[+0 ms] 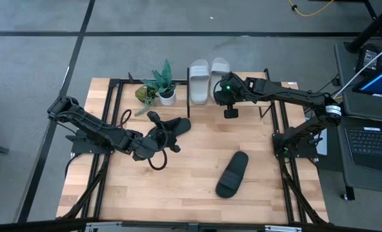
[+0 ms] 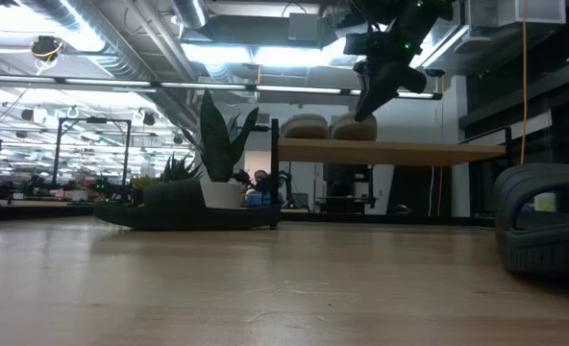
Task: Pick and place slides into the shelf
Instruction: Put the gray slipper on the shelf
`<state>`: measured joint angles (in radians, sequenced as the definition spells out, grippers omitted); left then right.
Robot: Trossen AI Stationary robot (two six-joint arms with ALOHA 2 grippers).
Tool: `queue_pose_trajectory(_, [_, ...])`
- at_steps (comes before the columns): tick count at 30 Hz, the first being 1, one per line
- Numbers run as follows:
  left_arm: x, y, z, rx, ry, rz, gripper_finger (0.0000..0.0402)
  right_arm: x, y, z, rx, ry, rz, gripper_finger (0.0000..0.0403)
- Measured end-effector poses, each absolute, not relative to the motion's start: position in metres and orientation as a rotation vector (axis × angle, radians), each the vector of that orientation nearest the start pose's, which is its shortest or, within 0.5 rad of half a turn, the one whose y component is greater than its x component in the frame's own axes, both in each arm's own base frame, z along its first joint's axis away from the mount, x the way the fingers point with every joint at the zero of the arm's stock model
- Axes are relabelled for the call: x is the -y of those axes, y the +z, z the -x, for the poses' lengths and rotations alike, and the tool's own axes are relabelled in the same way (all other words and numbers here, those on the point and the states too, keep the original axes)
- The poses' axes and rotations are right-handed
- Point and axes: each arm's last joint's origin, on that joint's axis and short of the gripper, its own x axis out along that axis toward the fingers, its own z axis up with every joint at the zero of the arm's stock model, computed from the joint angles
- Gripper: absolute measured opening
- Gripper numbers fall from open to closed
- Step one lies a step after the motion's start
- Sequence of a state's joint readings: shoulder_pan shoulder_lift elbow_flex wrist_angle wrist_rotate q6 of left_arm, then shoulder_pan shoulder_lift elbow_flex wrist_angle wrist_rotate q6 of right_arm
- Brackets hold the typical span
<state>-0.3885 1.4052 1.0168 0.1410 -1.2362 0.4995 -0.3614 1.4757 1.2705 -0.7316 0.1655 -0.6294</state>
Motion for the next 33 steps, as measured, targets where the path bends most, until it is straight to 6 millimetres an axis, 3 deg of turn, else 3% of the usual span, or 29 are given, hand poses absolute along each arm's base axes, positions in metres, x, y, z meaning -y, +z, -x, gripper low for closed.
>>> queue_pose_trajectory(33, [0.0887, 0.3077, -0.2888, -0.385, 0.788, -0.653, 0.0002, 0.1078, 0.2961, -0.2829, -1.017, -0.058, 0.39, 0.0032])
